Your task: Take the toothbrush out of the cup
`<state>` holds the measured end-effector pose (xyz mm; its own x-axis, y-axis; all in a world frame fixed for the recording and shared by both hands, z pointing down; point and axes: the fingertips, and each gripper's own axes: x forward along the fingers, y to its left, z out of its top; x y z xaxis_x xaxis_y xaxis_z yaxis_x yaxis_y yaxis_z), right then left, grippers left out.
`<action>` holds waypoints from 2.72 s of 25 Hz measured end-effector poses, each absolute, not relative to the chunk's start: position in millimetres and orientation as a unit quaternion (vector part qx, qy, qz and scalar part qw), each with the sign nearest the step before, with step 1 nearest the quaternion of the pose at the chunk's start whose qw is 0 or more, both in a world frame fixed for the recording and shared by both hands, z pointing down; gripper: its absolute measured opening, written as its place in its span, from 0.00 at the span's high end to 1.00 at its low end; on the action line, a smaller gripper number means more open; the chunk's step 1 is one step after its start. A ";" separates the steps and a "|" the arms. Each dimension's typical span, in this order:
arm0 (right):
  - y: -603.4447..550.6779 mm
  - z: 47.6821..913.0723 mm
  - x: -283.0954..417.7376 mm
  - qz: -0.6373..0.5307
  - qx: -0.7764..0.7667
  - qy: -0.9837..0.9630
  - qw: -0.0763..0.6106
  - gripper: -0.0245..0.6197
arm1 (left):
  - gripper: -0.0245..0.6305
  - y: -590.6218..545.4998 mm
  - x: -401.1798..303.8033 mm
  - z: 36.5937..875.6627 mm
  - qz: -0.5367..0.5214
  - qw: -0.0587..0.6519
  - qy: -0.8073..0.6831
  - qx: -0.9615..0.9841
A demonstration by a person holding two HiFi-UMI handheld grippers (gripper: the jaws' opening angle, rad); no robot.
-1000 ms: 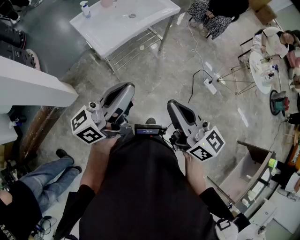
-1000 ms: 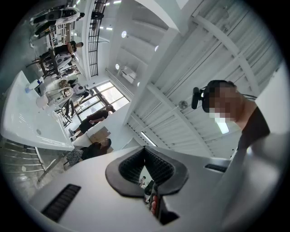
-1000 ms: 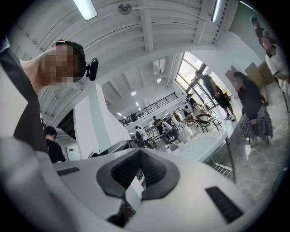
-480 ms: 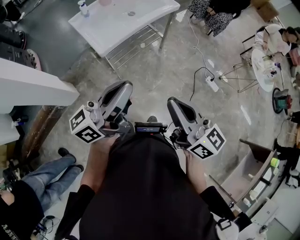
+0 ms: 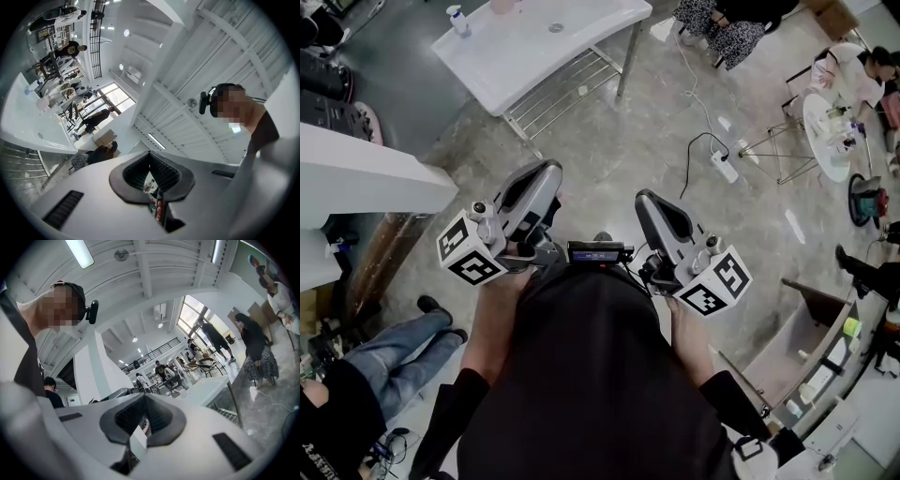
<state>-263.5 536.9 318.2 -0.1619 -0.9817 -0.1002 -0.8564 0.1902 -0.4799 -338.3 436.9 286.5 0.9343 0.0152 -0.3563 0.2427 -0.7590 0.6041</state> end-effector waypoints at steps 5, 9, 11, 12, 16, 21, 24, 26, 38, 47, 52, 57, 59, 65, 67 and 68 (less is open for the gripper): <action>555.2 320.1 -234.9 -0.157 -0.617 0.743 0.208 0.95 | 0.95 452.6 -314.2 287.9 -0.164 0.334 0.065 0.926; 565.1 320.8 -222.9 -0.158 -0.616 0.741 0.216 0.95 | 0.95 460.8 -307.3 287.6 -0.162 0.330 0.057 0.928; 569.9 319.9 -219.5 -0.158 -0.614 0.741 0.220 0.95 | 0.95 465.1 -305.8 287.0 -0.161 0.327 0.053 0.930; 572.1 319.8 -217.7 -0.157 -0.613 0.742 0.222 0.95 | 0.95 467.2 -304.9 286.9 -0.161 0.326 0.051 0.930; 577.4 320.2 -209.5 -0.158 -0.612 0.739 0.232 0.95 | 0.95 472.1 -300.4 287.2 -0.158 0.324 0.047 0.932; 577.5 317.4 -201.9 -0.155 -0.616 0.733 0.242 0.95 | 0.95 470.8 -294.2 284.4 -0.158 0.322 0.050 0.932; 574.9 319.3 -197.3 -0.156 -0.622 0.728 0.242 0.94 | 0.95 469.1 -289.6 285.3 -0.157 0.324 0.055 0.932; 570.8 321.4 -195.7 -0.160 -0.625 0.724 0.242 0.94 | 0.95 464.6 -287.8 287.1 -0.157 0.326 0.057 0.930; 490.0 330.0 -166.2 -0.184 -0.645 0.712 0.207 0.90 | 0.95 373.5 -251.3 304.1 -0.188 0.364 0.066 0.910; 370.7 326.0 -141.8 -0.206 -0.640 0.722 0.162 0.90 | 0.95 251.4 -229.9 327.7 -0.232 0.407 0.035 0.883; 329.4 327.9 -128.0 -0.202 -0.636 0.730 0.148 0.90 | 0.95 212.7 -222.1 331.6 -0.241 0.405 0.027 0.882; 291.0 337.9 -120.4 -0.210 -0.629 0.733 0.153 0.90 | 0.95 178.2 -225.7 338.6 -0.229 0.400 0.008 0.887; 276.5 341.1 -119.1 -0.216 -0.625 0.733 0.159 0.90 | 0.95 163.4 -225.5 343.4 -0.222 0.403 -0.001 0.888; 252.6 352.6 -93.1 -0.228 -0.608 0.741 0.172 0.90 | 0.95 150.4 -201.1 348.1 -0.203 0.398 -0.016 0.895; 247.2 354.0 -70.8 -0.230 -0.599 0.747 0.176 0.90 | 0.95 150.1 -181.0 348.9 -0.198 0.394 -0.025 0.897; 244.0 353.9 -57.9 -0.230 -0.593 0.751 0.178 0.90 | 0.95 148.9 -169.2 348.6 -0.197 0.391 -0.031 0.899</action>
<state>-57.9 244.0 353.9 -0.2331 -0.9724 0.0055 -0.8085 0.1906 -0.5568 -169.2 148.9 348.6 0.9204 -0.2106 -0.3294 0.0974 -0.6924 0.7149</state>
